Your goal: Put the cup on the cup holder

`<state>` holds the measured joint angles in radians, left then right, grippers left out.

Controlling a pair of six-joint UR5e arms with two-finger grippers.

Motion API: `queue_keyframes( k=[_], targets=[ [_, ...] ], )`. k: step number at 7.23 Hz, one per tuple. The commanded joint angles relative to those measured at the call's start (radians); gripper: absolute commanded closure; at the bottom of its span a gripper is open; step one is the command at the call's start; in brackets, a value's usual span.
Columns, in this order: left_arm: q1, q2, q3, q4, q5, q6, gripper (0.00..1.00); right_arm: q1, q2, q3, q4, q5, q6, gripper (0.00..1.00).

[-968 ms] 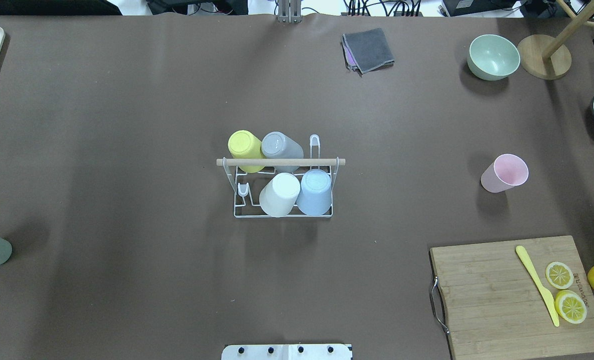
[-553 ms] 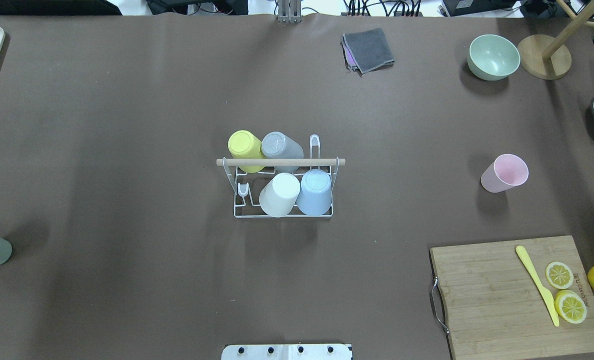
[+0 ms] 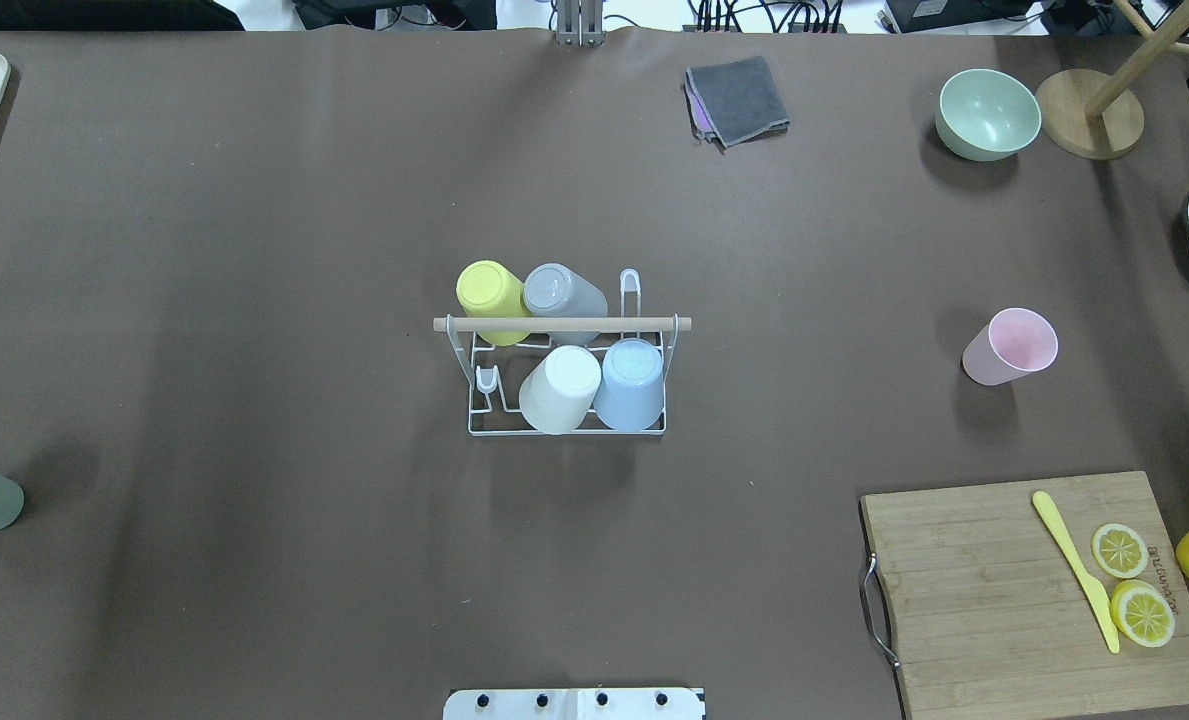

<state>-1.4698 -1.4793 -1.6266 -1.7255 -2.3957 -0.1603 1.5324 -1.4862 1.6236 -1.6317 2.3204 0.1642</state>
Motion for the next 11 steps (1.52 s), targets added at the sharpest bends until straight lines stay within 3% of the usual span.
queue_keyframes(
  k=[1, 11],
  targets=[
    [-0.006, 0.036, -0.044, 0.004, 0.0, 0.001, 0.02, 0.0, -0.005, 0.004, 0.0, 0.004, 0.0, 0.0],
    [-0.007, 0.07, -0.102, 0.066, 0.007, 0.002, 0.02, -0.027, 0.026, 0.004, -0.013, 0.011, 0.057, 0.0]
  ],
)
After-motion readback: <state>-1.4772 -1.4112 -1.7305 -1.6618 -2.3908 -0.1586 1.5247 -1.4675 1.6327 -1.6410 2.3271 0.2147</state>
